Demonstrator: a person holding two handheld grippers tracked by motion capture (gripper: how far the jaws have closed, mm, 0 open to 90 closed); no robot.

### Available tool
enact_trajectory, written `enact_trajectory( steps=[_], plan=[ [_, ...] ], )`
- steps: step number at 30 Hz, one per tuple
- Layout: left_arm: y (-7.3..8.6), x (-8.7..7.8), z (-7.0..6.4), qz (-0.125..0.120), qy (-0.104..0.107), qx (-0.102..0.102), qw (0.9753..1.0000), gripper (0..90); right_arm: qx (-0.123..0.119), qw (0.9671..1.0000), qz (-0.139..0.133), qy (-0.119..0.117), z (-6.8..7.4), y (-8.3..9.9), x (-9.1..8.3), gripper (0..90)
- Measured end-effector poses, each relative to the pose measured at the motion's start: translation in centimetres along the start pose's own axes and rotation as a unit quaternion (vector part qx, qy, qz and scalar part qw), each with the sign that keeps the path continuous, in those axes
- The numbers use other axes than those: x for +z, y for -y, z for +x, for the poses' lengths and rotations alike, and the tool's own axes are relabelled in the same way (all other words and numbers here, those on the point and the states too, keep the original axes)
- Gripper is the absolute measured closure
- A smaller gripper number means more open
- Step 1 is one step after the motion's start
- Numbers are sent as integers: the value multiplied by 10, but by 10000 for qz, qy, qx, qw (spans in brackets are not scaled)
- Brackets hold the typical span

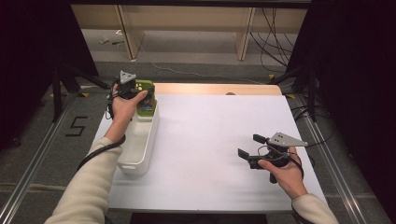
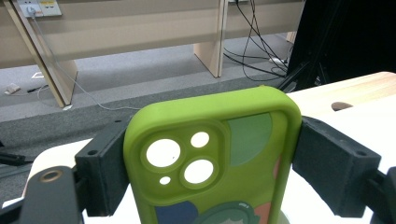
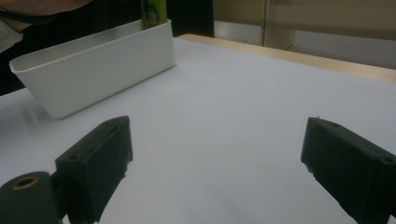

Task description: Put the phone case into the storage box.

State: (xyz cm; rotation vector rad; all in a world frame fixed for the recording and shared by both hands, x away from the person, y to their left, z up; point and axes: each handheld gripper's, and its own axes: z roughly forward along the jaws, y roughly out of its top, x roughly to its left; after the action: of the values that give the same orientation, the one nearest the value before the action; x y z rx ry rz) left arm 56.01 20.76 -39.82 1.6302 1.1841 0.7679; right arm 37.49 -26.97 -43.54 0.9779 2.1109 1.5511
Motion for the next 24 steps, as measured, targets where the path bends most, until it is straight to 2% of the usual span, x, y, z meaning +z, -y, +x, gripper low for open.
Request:
enact_trajectory(
  steps=[24],
  plan=[
    [8, 7, 1, 190, -35, -26, 9998, 165, 0, 10000, 5, -7, 0, 0, 0, 99]
  ],
)
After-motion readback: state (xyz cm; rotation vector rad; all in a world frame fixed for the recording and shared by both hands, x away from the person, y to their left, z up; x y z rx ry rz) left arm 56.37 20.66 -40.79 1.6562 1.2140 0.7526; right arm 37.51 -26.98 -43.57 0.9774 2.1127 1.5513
